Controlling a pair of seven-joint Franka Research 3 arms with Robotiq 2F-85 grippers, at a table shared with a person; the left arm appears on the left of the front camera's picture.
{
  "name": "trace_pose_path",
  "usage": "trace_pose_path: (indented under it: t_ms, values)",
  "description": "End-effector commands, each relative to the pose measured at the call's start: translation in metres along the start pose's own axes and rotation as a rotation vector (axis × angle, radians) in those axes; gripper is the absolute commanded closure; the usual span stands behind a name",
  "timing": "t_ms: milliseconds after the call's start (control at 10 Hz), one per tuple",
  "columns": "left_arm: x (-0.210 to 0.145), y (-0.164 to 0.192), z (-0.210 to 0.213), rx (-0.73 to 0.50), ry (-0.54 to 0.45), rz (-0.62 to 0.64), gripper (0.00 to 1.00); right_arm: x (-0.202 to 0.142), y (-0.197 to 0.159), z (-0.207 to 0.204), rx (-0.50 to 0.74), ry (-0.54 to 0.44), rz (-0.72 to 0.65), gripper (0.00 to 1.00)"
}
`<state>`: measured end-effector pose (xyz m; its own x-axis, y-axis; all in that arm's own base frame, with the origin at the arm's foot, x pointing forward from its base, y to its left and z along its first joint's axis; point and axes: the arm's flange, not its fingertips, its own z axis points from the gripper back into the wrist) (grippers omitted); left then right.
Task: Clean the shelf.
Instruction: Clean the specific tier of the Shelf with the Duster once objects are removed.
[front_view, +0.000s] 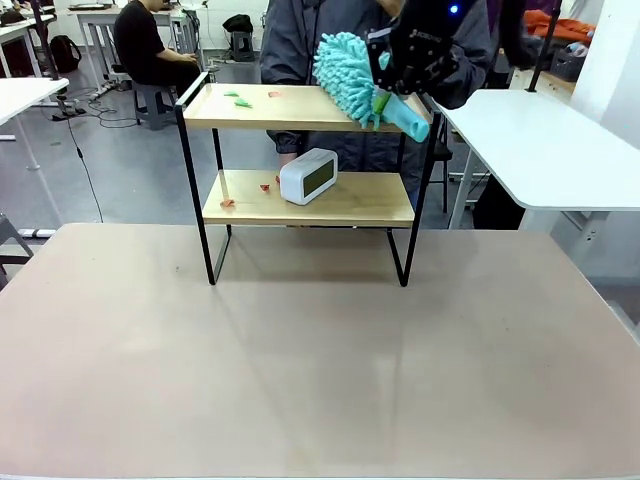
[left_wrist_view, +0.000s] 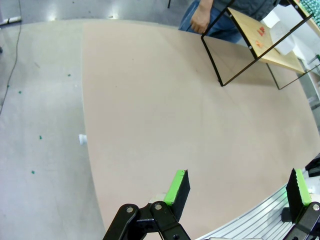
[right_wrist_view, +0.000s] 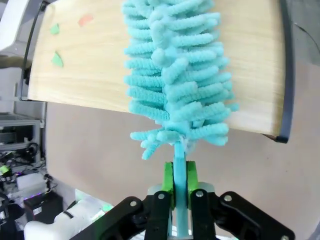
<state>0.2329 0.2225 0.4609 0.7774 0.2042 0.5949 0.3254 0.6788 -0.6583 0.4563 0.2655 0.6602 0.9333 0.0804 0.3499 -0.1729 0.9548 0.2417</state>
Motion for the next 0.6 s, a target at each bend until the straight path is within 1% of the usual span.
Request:
trace_pose_path:
  t_ms: [0,100,200,300,500]
  values:
    - [0.001,-0.001,-0.001,-0.017,-0.019,-0.022,0.00,0.017,0.020,-0.001,0.072,-0.020,0.062,1.00]
    - [0.001,-0.001,-0.001,-0.017,-0.019,-0.022,0.00,0.020,0.030,-0.006,0.079,-0.014,0.096,1.00]
    - [0.001,-0.001,-0.001,-0.017,-0.019,-0.022,0.00,0.021,0.037,-0.008,0.127,0.008,0.141,1.00]
    - [0.001,-0.001,-0.001,-0.017,-0.019,-0.022,0.00,0.020,0.041,-0.009,0.154,0.029,0.180,1.00]
    - [0.001,-0.001,-0.001,-0.017,-0.019,-0.022,0.00,0.017,0.044,-0.012,0.166,0.072,0.229,1.00]
